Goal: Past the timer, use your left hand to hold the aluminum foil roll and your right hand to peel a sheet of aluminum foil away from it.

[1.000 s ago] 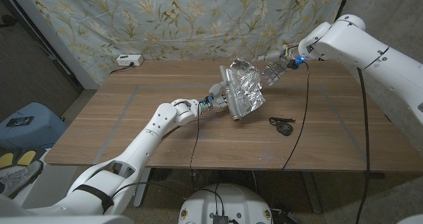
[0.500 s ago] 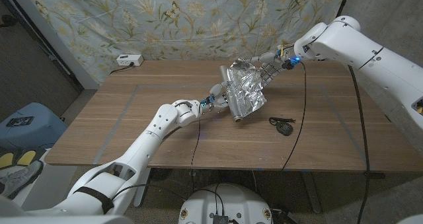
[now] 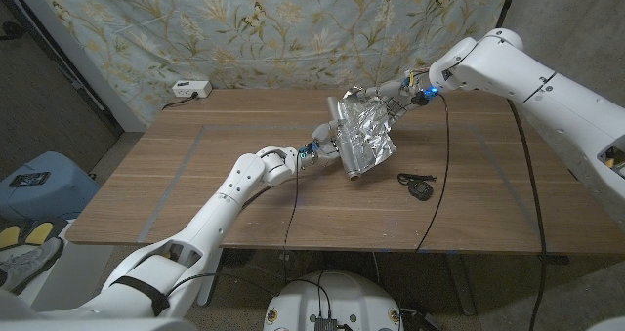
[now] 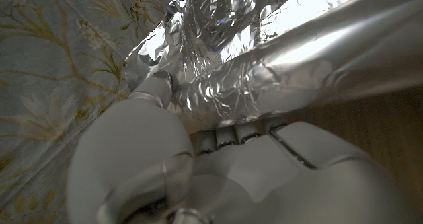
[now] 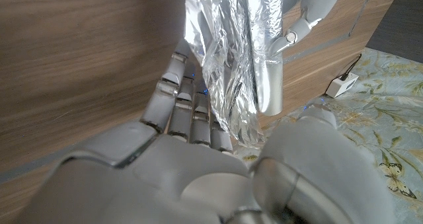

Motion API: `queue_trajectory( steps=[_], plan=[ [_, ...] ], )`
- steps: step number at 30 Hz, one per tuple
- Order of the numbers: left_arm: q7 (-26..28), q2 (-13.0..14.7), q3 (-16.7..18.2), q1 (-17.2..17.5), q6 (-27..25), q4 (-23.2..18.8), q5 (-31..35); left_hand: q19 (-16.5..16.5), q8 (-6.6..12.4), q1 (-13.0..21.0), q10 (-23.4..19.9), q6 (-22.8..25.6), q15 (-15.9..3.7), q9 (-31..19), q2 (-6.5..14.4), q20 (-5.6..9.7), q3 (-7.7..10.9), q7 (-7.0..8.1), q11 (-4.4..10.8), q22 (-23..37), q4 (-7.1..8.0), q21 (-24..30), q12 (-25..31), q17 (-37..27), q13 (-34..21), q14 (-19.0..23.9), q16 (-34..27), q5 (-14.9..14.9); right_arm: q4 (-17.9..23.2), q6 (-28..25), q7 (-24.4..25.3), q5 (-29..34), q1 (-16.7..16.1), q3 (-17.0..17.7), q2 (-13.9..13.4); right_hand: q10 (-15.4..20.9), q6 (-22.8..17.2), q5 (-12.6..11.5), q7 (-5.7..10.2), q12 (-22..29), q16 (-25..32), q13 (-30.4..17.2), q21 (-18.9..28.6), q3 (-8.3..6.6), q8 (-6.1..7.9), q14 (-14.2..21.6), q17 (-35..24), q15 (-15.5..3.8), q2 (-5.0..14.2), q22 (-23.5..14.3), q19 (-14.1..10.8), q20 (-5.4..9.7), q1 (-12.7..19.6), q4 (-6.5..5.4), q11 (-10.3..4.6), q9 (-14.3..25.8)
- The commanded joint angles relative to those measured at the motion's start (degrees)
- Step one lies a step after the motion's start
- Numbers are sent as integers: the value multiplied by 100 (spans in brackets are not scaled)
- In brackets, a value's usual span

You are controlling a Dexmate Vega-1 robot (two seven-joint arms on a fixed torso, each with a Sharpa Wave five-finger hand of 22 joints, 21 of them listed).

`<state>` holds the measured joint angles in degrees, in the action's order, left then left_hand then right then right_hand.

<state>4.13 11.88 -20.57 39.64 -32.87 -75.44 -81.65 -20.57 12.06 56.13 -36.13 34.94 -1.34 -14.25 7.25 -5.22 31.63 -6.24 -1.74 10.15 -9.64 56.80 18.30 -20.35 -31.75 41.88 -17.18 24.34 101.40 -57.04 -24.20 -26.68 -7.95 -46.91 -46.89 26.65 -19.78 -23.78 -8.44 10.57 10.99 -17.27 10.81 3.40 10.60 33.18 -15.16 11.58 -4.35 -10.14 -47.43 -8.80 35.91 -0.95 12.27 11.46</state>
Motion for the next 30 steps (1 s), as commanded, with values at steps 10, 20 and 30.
queue_trajectory(
  steps=[10, 20, 30],
  plan=[
    [7, -33, -80, -88, -75, 20, 16, -87, -13, 174, -62, 156, -30, 14, 126, 7, 90, 12, 0, 6, -24, -19, 15, -43, -30, 73, -54, -24, -226, 26, 10, 120, -7, -108, 183, 23, 195, -192, -373, 125, 149, -29, 63, 56, 35, 97, -28, -201, 117, -11, -8, 165, 330, 80, 17, 24],
    [54, -1, -63, -46, -93, -12, -1, -96, -9, 165, -69, 184, -24, 27, 127, 13, 100, -1, 17, 6, 3, -22, 15, -39, -39, 75, -55, -27, -231, -18, 126, 222, -31, -158, 220, 436, -264, -335, -358, 389, 365, -201, 151, -17, 223, 453, -141, -813, 491, -24, -228, 619, 971, 289, -100, 96],
    [18, 20, -74, -24, -140, -29, -35, -108, -11, 184, -72, 196, -36, 38, 139, 15, 120, -12, 10, 6, 3, -23, 15, -44, -46, 78, -64, -28, 70, -326, 758, 430, -182, -81, 200, 1203, -1184, -47, -211, 786, 713, -412, 366, -517, 421, 1317, -334, -1394, 1312, -41, -899, 1125, 2055, 703, -551, 156]
  ],
)
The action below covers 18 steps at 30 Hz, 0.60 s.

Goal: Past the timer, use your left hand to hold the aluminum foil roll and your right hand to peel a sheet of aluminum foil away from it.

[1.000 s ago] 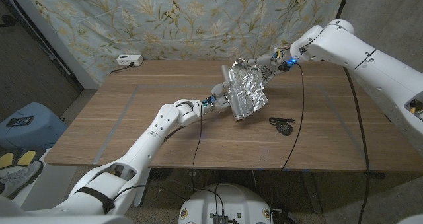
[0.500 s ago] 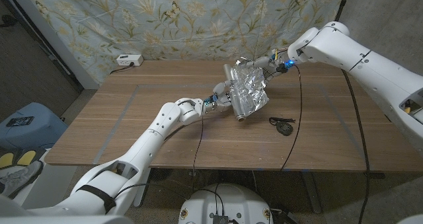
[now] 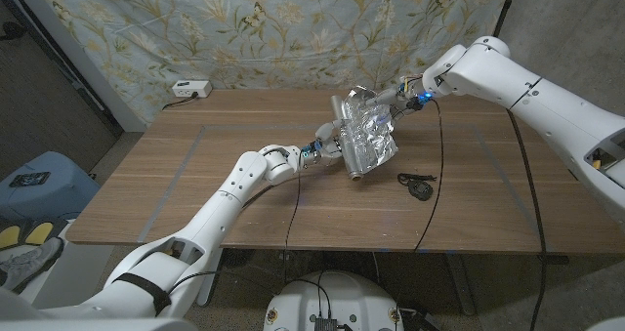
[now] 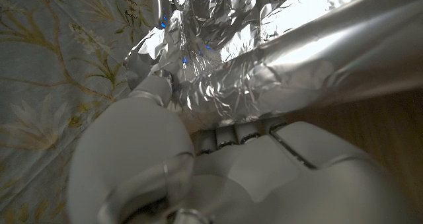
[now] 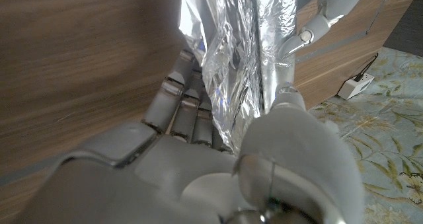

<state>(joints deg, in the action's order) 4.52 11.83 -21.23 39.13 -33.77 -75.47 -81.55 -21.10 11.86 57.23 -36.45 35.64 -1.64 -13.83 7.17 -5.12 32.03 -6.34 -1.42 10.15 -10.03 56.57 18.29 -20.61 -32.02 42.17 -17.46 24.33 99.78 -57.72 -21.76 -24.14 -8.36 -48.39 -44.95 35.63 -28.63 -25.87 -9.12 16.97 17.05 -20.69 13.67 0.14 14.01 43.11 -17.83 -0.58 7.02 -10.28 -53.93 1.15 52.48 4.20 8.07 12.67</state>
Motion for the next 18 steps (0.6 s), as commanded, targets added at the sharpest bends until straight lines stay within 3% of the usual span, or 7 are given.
queue_trajectory(
  steps=[1, 4, 6, 18],
  plan=[
    [-25, 21, -10, 27, -49, -23, -47, -55, 9, 78, -55, 125, -4, -2, 153, 7, 86, -3, -32, 6, 42, -1, 20, -18, -21, 49, -36, -27, 243, -248, 540, 176, -159, 81, -2, 312, -335, 183, -123, 151, 114, -75, 90, -214, 87, 347, -71, -197, 183, -27, -279, 147, 449, 217, -136, 37],
    [-39, 9, -23, 16, -57, -9, -49, -59, 10, 83, -60, 132, -1, 1, 152, 12, 91, 2, -19, 6, 41, -2, 21, -17, -23, 51, -37, -28, 270, -287, 628, 215, -167, 59, 10, 503, -513, 317, 0, 244, 201, -111, 131, -330, 117, 525, -144, -378, 191, -34, -388, 240, 744, 379, -291, 48],
    [-86, -1, -46, -14, -67, 24, -36, -65, 10, 80, -59, 135, -15, 3, 154, 13, 91, 0, -19, 6, 46, 0, 21, -19, -25, 55, -41, -30, 307, -311, 702, 275, -162, 15, 32, 616, -645, 397, 69, 302, 284, -133, 159, -368, 145, 652, -216, -465, 190, -41, -449, 294, 860, 424, -358, 54],
    [-226, -18, -81, -81, -150, 119, -25, -79, 19, 96, -83, 178, -21, 13, 155, 13, 111, -5, -16, 6, 46, -1, 28, -15, -35, 59, -44, -33, 442, -314, 1141, 496, -279, -1, 116, 1192, -1276, 703, 409, 637, 635, -248, 312, -485, 296, 1139, -577, -919, 119, -83, -694, 541, 1386, 543, -746, 102]
  ],
)
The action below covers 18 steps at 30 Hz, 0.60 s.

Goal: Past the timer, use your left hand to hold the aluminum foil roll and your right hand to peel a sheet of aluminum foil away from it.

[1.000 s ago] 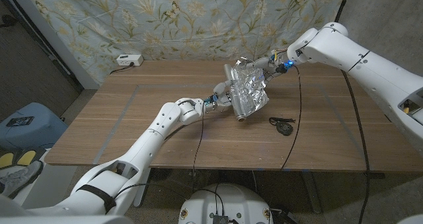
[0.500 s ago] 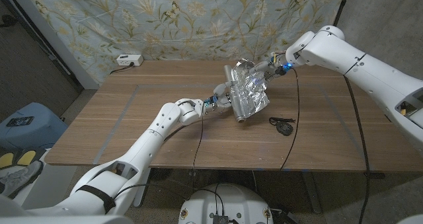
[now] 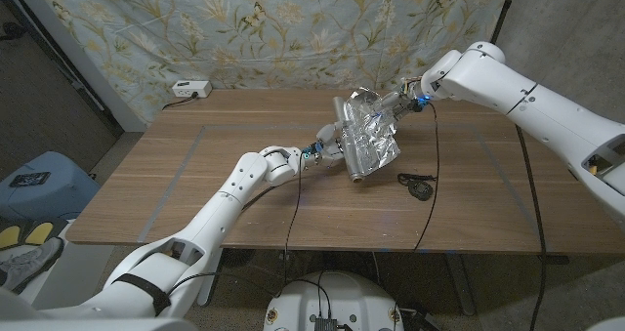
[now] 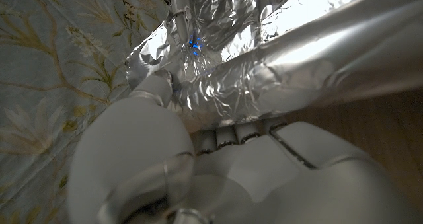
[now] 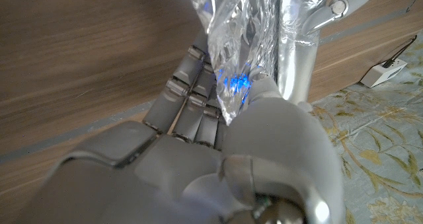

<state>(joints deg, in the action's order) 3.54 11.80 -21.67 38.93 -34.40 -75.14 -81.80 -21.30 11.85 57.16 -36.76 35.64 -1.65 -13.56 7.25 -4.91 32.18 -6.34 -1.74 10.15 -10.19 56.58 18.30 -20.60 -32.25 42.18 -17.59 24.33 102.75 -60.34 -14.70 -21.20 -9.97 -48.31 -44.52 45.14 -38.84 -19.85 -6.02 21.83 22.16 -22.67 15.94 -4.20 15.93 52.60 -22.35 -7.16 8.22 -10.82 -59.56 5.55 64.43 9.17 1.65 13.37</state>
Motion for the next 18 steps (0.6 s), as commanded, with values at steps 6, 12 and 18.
queue_trajectory(
  steps=[6, 12, 18],
  plan=[
    [-196, 1, -56, -83, -128, 103, 29, -57, 19, 97, -50, 186, -12, -9, 151, -8, 97, -14, 6, 6, 73, -5, 27, -18, -16, 55, -33, -37, 256, -92, 733, 339, -220, 9, 113, 879, -763, 323, 351, 554, 369, -188, 285, -242, 224, 656, -419, -513, 66, -92, -339, 203, 694, 83, -485, 93],
    [-217, -2, -37, -96, -146, 136, 22, -64, 20, 90, -53, 201, -11, -4, 149, -6, 100, -27, 10, 6, 80, -5, 27, -15, -21, 55, -33, -40, 296, -162, 855, 388, -249, 16, 135, 1260, -1096, 500, 403, 866, 449, -337, 505, -439, 284, 1094, -530, -599, 61, -158, -525, 342, 1220, 120, -697, 139],
    [-280, -20, -14, -107, -175, 194, -7, -60, 3, 53, -27, 173, -10, 3, 117, 2, 86, -36, -4, 5, 97, -12, 15, -6, -27, 39, -22, -49, 299, -230, 852, 414, -210, -28, 122, 1323, -1164, 571, 374, 943, 459, -383, 581, -488, 289, 1217, -574, -603, 44, -184, -558, 365, 1361, 112, -703, 164]
  ],
)
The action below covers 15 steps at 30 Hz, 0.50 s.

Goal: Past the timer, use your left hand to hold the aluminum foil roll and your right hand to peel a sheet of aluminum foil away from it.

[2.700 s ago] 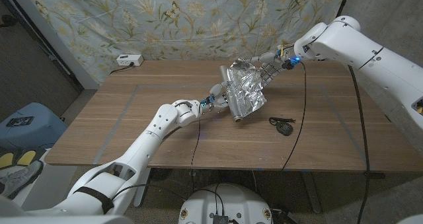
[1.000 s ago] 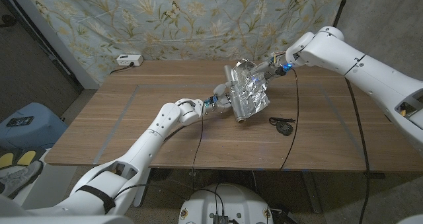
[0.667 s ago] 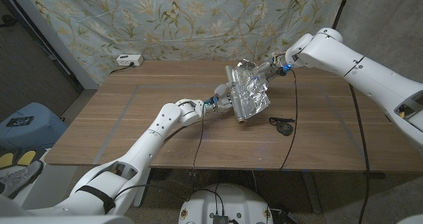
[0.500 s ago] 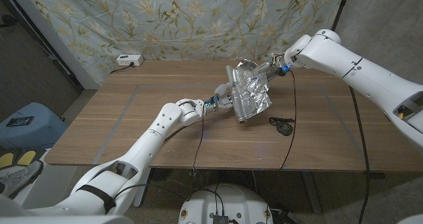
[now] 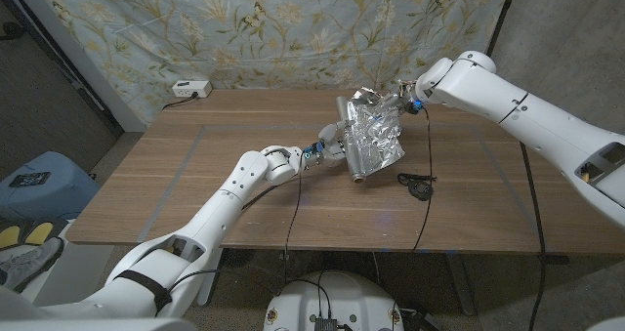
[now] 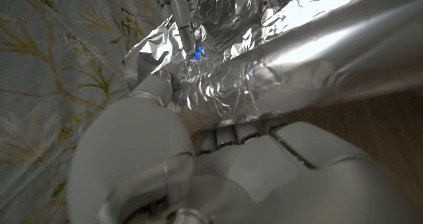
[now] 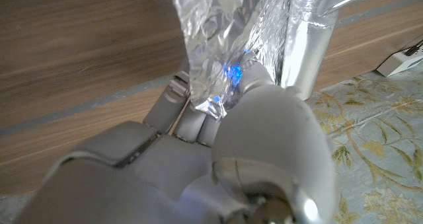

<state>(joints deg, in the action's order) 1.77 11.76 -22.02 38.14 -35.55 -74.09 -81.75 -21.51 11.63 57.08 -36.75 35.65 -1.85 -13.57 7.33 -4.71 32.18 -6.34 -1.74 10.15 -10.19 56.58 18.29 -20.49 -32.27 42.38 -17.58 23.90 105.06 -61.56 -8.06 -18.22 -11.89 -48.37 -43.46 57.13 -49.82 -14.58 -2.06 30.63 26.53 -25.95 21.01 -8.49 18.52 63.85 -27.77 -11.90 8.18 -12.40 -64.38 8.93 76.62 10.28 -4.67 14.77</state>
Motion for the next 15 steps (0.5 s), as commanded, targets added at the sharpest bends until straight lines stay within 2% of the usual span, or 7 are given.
queue_trajectory(
  steps=[1, 4, 15],
  plan=[
    [-101, -20, 26, -27, -66, 94, -19, -25, 10, 47, 16, 137, 26, 7, 97, -25, 86, -32, -7, 5, 102, -19, -4, -9, -28, -5, -8, -7, 77, -93, 174, 129, -8, -39, -2, 137, -78, 57, -26, 76, 16, -61, 88, -67, 31, 103, -36, -130, 47, -30, -82, 29, 160, -3, -88, 27],
    [-138, -40, 46, -33, -97, 153, -60, 14, -9, 1, 118, 83, 90, 13, 58, -43, 80, -22, -40, 5, 115, -37, -58, 20, -20, -115, 54, -12, 95, -114, 193, 125, -17, -20, -12, 123, -87, 88, -28, 89, 9, -76, 113, -87, 25, 143, -50, -129, 51, -41, -69, 34, 199, -17, -89, 39],
    [-230, -32, 37, -41, -126, 172, -18, 52, -35, -42, 192, -10, 109, 24, 54, -67, 82, -41, -78, 5, 130, -59, -124, 41, 3, -226, 103, -20, 155, -133, 206, 107, -43, 31, -72, 120, -111, 169, -55, 133, -42, -116, 198, -131, 4, 188, -81, -134, 43, -71, -72, 39, 290, -45, -74, 65]
  ],
)
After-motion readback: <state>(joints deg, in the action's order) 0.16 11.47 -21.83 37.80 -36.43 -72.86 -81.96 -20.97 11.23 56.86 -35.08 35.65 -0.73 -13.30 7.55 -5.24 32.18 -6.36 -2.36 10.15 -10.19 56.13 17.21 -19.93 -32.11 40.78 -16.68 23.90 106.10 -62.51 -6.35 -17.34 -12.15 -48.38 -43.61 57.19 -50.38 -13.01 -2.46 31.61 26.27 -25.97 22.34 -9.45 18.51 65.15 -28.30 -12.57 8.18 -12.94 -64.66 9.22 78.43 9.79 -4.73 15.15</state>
